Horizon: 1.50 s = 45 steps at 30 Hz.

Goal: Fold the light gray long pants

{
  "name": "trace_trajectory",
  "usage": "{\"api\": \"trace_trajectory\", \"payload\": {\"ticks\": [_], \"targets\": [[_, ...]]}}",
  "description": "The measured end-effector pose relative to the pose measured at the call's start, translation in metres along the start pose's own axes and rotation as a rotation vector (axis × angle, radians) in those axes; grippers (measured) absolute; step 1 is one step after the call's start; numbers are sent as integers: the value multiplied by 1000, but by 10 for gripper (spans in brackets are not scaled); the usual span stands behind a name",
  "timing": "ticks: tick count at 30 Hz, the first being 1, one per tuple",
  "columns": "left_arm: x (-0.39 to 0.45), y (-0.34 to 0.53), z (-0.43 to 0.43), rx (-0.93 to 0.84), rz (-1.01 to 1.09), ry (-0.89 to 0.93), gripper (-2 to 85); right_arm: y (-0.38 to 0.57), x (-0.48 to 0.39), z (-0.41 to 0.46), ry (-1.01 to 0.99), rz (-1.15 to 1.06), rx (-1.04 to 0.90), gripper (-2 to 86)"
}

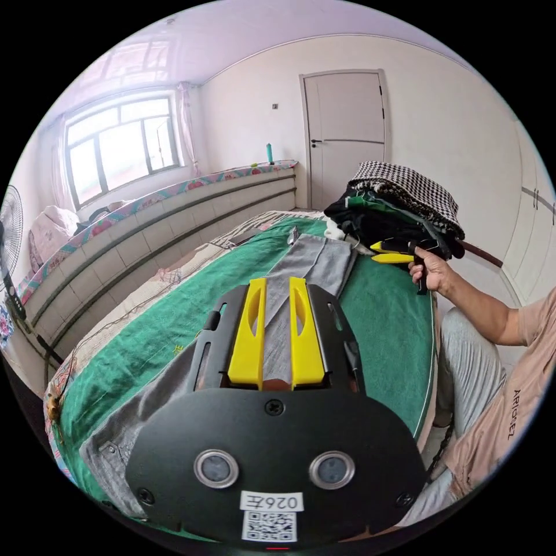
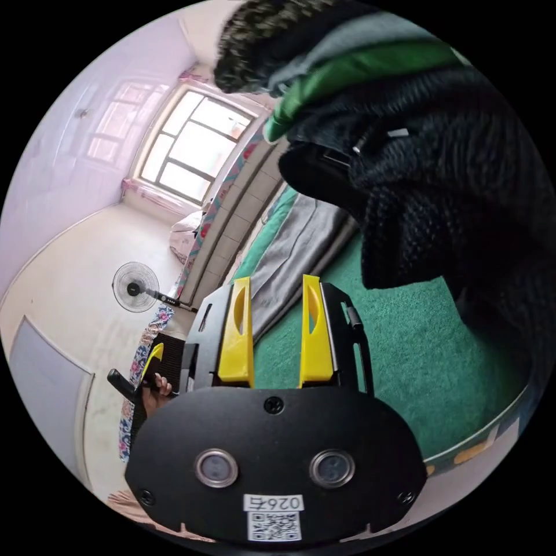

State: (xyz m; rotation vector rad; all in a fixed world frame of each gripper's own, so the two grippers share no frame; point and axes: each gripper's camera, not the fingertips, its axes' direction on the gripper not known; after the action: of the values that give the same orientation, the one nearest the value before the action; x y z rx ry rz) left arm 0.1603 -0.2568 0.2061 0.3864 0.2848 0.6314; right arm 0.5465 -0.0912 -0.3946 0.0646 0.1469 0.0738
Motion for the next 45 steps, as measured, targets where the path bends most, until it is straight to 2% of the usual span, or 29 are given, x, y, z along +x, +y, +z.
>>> {"api": "trace_trajectory", "payload": {"ticks": [5,10,12,15,17,20,23,24,27,30,37,42,45], "targets": [[-29,-81,155,-132,-63,153,67,-20,19,33,178,16,-20,129],[-45,-132,298,-352,-46,74,85,-29,32,52,264,-12,-54,107],[-44,-144,345,-435,-18,70,104,-32,29,58,249,-36,-75,113],[-38,-161,407,-496,13,194,139,-31,25,66,243,-82,-76,121],[-33,-172,448,-569,14,291,147,-32,27,71,170,-95,-65,132],[-39,-191,473,-573,-1,362,139,-29,27,75,96,-104,-31,148],[-35,-202,492,-546,-31,461,98,-24,23,79,81,-110,-21,145],[-33,-203,495,-559,-26,428,90,-23,23,80,79,-110,-23,140],[-20,-213,496,-557,84,354,36,-16,18,82,84,-107,-30,56],[-28,-223,488,-558,79,406,15,-6,10,79,81,-126,-45,0],[-84,-230,414,-322,-3,602,4,20,-31,65,-33,-199,10,-14],[-138,-209,356,-174,-85,707,4,55,-101,58,-29,-445,75,-14],[-175,-179,321,-112,-128,727,4,96,-170,69,78,-740,111,-14]]}}
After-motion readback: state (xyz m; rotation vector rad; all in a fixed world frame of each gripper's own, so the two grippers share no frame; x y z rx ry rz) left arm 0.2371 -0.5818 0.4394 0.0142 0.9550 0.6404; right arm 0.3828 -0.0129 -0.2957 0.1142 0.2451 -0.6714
